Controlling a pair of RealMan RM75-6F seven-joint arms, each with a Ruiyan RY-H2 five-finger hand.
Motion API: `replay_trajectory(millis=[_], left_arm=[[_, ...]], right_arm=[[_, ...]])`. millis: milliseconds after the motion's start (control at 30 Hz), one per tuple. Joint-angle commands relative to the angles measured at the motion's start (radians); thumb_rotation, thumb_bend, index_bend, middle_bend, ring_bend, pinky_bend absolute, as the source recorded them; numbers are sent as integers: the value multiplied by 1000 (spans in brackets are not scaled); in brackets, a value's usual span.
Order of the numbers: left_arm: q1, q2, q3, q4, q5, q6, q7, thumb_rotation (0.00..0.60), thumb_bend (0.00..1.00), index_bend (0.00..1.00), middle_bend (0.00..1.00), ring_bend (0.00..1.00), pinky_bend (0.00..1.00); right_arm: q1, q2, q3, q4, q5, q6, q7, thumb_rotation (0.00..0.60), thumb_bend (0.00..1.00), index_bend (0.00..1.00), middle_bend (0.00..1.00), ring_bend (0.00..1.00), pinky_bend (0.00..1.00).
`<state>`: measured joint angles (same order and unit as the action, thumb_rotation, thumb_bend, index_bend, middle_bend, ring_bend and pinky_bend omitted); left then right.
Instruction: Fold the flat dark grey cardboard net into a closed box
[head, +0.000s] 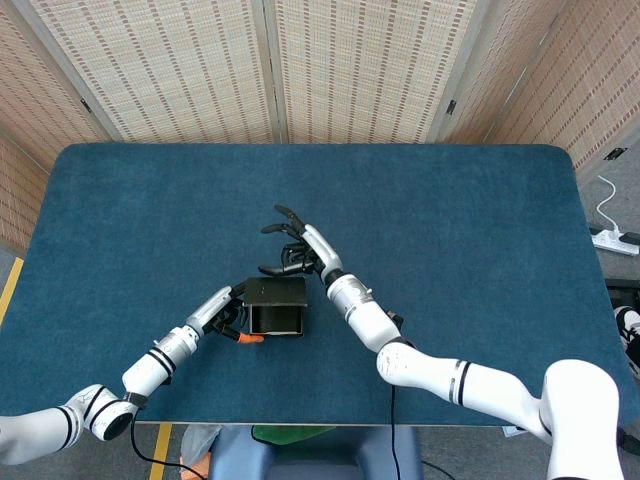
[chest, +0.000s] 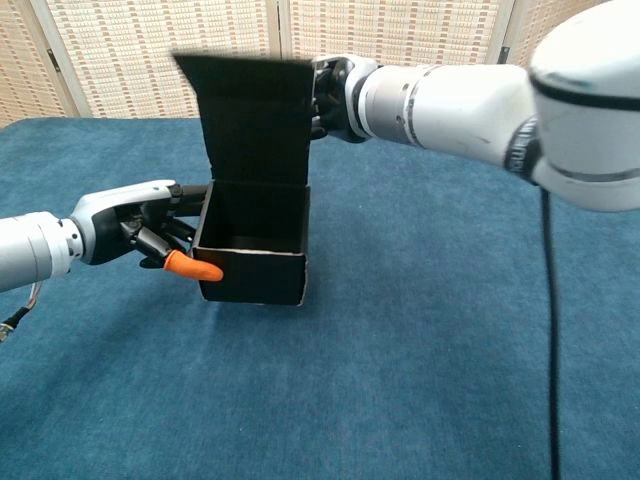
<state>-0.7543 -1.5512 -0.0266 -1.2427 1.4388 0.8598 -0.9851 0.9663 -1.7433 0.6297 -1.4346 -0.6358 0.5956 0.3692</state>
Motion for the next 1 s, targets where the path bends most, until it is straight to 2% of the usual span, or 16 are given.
replay_trajectory(millis=[33,133,233,400,500,567,667,767,1000], left_arm=[[7,-8,-2,13,-18,-20,15,600,195,529,540,698,924],[16,-15,-3,16,-32,-35,21,600,195,527,539,698,923],[22,-15,-4,8,-34,-46,19,600,196,526,539,698,919],[26,-20,0,6,-26,-59,34,600,196,516,533,698,919],[22,-12,4,-1,-18,-78,34,600,195,475,506,698,919],[17,-2,9,-8,-13,-96,39,600,194,397,436,698,918],[8,19,19,-24,-4,-123,58,600,192,184,267,698,918],[6,41,27,-42,4,-130,97,600,191,19,149,697,919],[23,86,32,-99,-32,-115,321,600,175,0,54,683,911]], right_arm=[[-24,87,-108,-127,-29,-36,-73,600,0,60,245,710,1000],[-10,111,-187,-167,-58,2,-161,600,0,64,260,721,1000],[8,105,-263,-186,-94,104,-285,600,0,76,280,738,1000],[23,74,-336,-213,-114,258,-448,600,0,92,307,763,1000],[20,48,-369,-215,-151,326,-516,600,0,95,305,763,1000],[16,31,-384,-212,-172,355,-544,600,0,95,302,763,1000],[9,7,-394,-208,-190,382,-568,600,0,95,301,765,1000],[3,-8,-396,-210,-202,397,-582,600,0,96,302,768,1000],[-16,-41,-404,-224,-247,446,-626,600,0,108,310,772,1000]])
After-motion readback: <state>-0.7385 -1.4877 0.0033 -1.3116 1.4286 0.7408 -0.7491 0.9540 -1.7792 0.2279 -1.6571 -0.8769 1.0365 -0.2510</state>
